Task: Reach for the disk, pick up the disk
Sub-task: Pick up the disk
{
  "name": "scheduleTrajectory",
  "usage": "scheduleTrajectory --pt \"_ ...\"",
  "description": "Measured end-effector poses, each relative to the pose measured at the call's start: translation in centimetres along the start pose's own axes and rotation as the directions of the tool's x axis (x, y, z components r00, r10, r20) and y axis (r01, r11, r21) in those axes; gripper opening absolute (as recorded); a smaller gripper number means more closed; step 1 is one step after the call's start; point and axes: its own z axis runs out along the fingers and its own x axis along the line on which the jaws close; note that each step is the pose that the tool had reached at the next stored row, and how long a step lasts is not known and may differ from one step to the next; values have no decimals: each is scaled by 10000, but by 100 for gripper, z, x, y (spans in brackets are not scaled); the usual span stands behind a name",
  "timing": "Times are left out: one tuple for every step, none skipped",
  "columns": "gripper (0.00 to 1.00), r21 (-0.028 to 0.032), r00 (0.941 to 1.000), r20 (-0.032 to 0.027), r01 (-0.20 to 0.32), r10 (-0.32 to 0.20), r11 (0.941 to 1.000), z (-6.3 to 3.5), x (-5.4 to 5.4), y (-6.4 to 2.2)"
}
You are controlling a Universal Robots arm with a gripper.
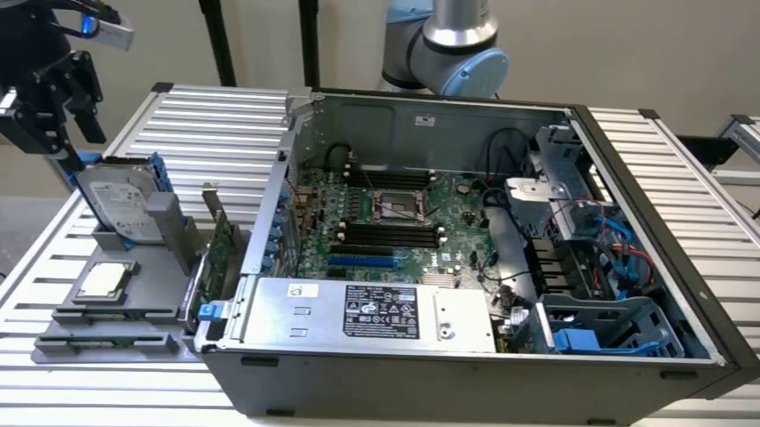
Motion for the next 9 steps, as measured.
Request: scheduleTrajectory --pt "60 0 10000 0 2 -2 10000 18 -2 -1" --pt "60 -1 10000 -1 4 -4 10000 32 -2 -1" --pt "60 0 10000 -1 5 -5 10000 46 -3 0" --pt "60 -1 10000 -1 6 -6 10000 60 -4 0" --pt "60 -1 10000 -1 7 -7 10000 75 -4 1" --pt "60 0 10000 -1 10 -10 10000 92 -3 2" --pt "60 -1 10000 -1 13 -13 10000 109 -4 3" --pt "60 -1 10000 -1 18 -18 10000 125 -3 5" --pt "60 -2 10000 -1 25 -25 10000 140 -4 7"
